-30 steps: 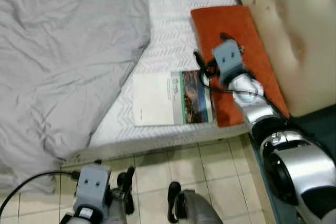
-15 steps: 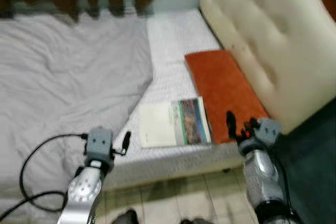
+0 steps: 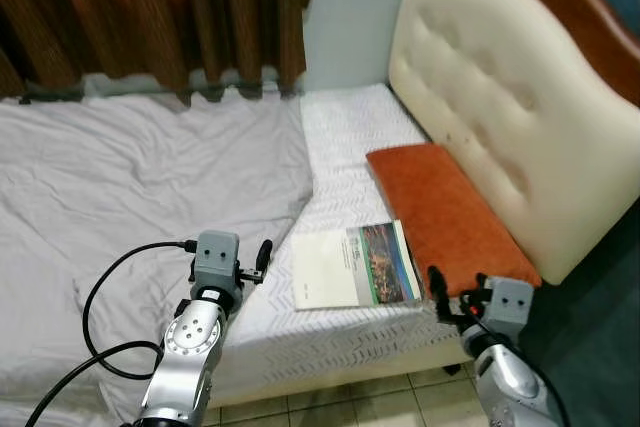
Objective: Clean up the room
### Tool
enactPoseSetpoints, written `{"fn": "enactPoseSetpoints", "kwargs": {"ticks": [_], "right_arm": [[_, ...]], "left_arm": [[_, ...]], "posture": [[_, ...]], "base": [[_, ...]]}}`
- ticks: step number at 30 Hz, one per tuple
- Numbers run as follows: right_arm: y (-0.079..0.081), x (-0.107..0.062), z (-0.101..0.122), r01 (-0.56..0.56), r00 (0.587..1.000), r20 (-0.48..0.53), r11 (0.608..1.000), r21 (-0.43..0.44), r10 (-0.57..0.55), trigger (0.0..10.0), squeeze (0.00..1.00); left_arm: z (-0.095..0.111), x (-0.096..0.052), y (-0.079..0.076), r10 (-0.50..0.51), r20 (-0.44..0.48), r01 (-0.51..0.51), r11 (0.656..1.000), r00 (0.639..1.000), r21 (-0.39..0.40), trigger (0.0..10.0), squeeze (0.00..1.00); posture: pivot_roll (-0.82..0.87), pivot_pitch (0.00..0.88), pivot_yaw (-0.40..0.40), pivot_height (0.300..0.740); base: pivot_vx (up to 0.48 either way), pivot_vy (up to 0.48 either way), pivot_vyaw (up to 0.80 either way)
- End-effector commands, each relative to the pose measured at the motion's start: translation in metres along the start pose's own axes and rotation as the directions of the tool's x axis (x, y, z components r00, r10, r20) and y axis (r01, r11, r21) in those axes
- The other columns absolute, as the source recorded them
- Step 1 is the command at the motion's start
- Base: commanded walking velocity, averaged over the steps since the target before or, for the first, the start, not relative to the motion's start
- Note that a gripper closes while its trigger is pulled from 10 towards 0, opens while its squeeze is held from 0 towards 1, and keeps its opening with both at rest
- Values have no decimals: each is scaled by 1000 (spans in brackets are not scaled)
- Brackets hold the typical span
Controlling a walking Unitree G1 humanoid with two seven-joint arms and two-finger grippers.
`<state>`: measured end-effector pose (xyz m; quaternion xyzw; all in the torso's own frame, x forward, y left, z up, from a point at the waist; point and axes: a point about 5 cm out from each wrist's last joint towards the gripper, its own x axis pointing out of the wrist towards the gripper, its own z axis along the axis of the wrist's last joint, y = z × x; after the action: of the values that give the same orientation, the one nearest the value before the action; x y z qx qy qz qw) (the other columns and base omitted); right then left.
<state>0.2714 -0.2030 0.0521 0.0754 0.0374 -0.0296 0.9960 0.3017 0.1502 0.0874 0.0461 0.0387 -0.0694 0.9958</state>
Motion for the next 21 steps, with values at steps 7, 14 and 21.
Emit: {"fn": "enactPoseSetpoints", "kwargs": {"ticks": [7, 14, 21], "right_arm": [[6, -1, -1, -34, 999, -25, 999, -38, 33, 10000, 0], [9, -3, -1, -60, 997, -42, 997, -52, 58, 10000, 0], [7, -11, -6, -71, 995, -68, 996, -60, 67, 10000, 0]], "left_arm": [[1, 6, 3, 24, 12, -25, 998, 1000, 52, 10000, 0], [-1, 4, -4, 9, 29, -10, 1000, 1000, 28, 10000, 0], [-10, -3, 2, 18, 12, -18, 1000, 1000, 20, 10000, 0]], "posture": [[-28, 0, -27, 740], [-29, 0, -28, 740], [-31, 0, -41, 740]], "base": [[63, 0, 0], [445, 0, 0], [446, 0, 0]]}}
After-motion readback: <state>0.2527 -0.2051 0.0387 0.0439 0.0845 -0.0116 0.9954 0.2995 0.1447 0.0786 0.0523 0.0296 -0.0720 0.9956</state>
